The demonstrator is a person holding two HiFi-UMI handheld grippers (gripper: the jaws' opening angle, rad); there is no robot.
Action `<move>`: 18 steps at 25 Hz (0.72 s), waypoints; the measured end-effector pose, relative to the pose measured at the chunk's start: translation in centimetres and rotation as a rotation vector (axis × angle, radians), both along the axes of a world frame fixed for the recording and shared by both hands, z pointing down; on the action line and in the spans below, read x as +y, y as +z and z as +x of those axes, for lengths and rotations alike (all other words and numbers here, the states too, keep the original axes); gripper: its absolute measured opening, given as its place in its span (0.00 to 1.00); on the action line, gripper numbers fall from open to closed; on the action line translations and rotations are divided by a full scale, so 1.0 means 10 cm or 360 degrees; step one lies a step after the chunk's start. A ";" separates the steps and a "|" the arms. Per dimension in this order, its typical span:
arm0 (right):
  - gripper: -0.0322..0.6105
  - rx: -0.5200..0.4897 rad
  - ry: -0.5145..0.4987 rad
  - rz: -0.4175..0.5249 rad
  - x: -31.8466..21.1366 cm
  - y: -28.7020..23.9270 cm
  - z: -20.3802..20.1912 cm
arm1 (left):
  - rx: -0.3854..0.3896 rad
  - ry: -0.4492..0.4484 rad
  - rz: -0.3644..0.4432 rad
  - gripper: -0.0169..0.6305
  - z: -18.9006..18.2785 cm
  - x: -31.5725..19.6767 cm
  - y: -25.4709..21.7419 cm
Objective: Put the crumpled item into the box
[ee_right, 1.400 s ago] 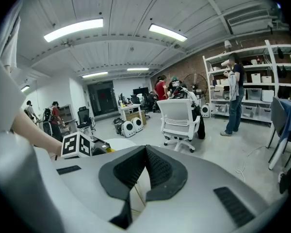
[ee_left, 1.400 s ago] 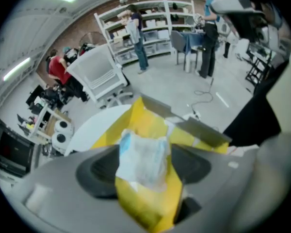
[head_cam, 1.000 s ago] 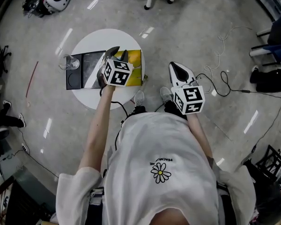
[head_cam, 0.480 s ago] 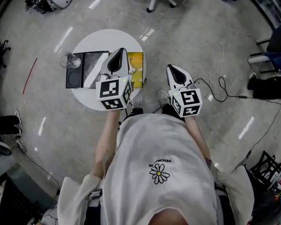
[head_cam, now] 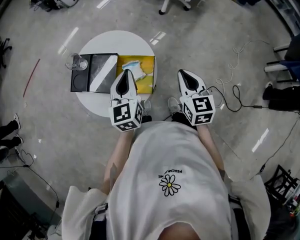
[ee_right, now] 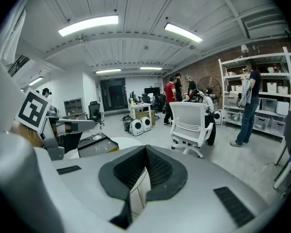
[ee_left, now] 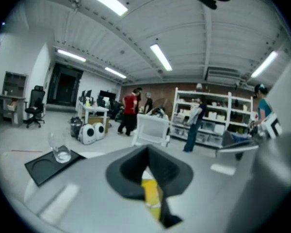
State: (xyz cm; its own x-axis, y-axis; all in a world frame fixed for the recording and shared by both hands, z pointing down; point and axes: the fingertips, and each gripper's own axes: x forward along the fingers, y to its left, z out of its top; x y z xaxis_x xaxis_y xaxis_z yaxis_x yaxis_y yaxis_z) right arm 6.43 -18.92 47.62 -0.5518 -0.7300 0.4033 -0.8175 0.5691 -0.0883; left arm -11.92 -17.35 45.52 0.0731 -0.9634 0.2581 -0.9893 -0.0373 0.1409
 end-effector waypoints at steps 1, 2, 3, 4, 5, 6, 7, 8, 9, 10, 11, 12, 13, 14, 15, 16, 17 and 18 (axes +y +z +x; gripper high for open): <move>0.05 0.0001 -0.0006 0.0004 0.00 -0.01 -0.01 | -0.0009 -0.0026 -0.0006 0.03 -0.03 0.00 0.02; 0.05 0.0003 -0.0013 0.0008 0.00 -0.02 -0.01 | -0.0015 -0.0059 -0.0014 0.03 -0.06 0.01 0.03; 0.05 0.0005 -0.0020 0.0012 0.01 -0.03 -0.01 | -0.0020 -0.0091 -0.0024 0.03 -0.09 0.01 0.04; 0.05 0.0009 -0.0026 0.0015 0.01 -0.03 0.00 | -0.0022 -0.0115 -0.0032 0.03 -0.11 0.02 0.04; 0.05 0.0015 -0.0031 0.0019 0.02 -0.03 0.00 | -0.0020 -0.0130 -0.0036 0.02 -0.12 0.03 0.04; 0.05 0.0022 -0.0034 0.0023 0.03 -0.03 0.00 | -0.0016 -0.0137 -0.0032 0.02 -0.13 0.03 0.04; 0.05 0.0028 -0.0036 0.0027 0.03 -0.03 0.00 | -0.0012 -0.0137 -0.0023 0.02 -0.13 0.04 0.02; 0.05 0.0030 -0.0036 0.0029 0.03 -0.03 0.00 | -0.0010 -0.0131 -0.0012 0.03 -0.13 0.04 0.01; 0.05 0.0029 -0.0035 0.0030 0.03 -0.04 0.01 | -0.0009 -0.0122 -0.0001 0.03 -0.12 0.03 -0.01; 0.05 0.0027 -0.0034 0.0031 0.04 -0.04 0.01 | -0.0012 -0.0112 0.0005 0.03 -0.10 0.03 -0.03; 0.05 0.0026 -0.0035 0.0033 0.04 -0.05 0.01 | -0.0021 -0.0101 0.0006 0.03 -0.09 0.02 -0.04; 0.05 0.0025 -0.0037 0.0034 0.04 -0.05 0.01 | -0.0034 -0.0092 0.0002 0.03 -0.07 0.02 -0.05; 0.05 0.0025 -0.0041 0.0036 0.04 -0.06 0.01 | -0.0047 -0.0083 -0.0007 0.03 -0.05 0.02 -0.05; 0.05 0.0026 -0.0044 0.0037 0.05 -0.06 0.00 | -0.0057 -0.0076 -0.0016 0.03 -0.04 0.01 -0.05; 0.05 0.0026 -0.0048 0.0038 0.05 -0.06 -0.01 | -0.0064 -0.0069 -0.0025 0.03 -0.03 0.02 -0.04; 0.05 0.0026 -0.0052 0.0039 0.05 -0.06 -0.03 | -0.0069 -0.0062 -0.0032 0.03 -0.02 0.02 -0.03; 0.05 0.0026 -0.0056 0.0041 0.06 -0.05 -0.05 | -0.0077 -0.0054 -0.0039 0.03 -0.01 0.03 -0.02; 0.05 0.0026 -0.0060 0.0044 0.07 -0.05 -0.06 | -0.0090 -0.0046 -0.0046 0.03 0.00 0.03 -0.01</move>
State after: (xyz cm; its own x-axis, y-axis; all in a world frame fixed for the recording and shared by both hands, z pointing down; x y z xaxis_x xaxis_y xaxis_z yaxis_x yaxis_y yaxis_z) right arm 5.82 -18.27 47.15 -0.5724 -0.7198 0.3927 -0.7968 0.6014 -0.0589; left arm -11.97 -17.03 45.41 0.0300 -0.9570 0.2885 -0.9963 -0.0056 0.0852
